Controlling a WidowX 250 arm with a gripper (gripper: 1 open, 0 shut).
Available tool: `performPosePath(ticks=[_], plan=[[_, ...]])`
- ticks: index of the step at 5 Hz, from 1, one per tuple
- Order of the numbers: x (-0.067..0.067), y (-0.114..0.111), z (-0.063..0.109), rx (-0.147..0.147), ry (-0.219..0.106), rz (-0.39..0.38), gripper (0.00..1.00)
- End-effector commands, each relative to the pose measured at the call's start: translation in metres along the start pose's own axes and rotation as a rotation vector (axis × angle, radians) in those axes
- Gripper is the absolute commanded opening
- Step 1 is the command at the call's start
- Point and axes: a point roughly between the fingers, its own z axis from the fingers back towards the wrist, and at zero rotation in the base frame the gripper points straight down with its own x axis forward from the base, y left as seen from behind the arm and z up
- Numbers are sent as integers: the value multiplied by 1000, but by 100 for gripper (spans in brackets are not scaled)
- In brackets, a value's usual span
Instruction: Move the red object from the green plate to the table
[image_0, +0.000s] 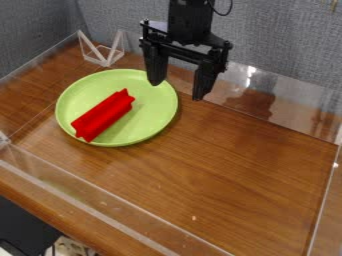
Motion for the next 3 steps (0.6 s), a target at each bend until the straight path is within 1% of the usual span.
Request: performPosePath(ticks=[1, 2, 3], plan=[[4, 13, -8, -2, 20, 9, 100], [15, 32, -16, -1, 23, 10, 100], [17, 52, -19, 5, 19, 7, 100]])
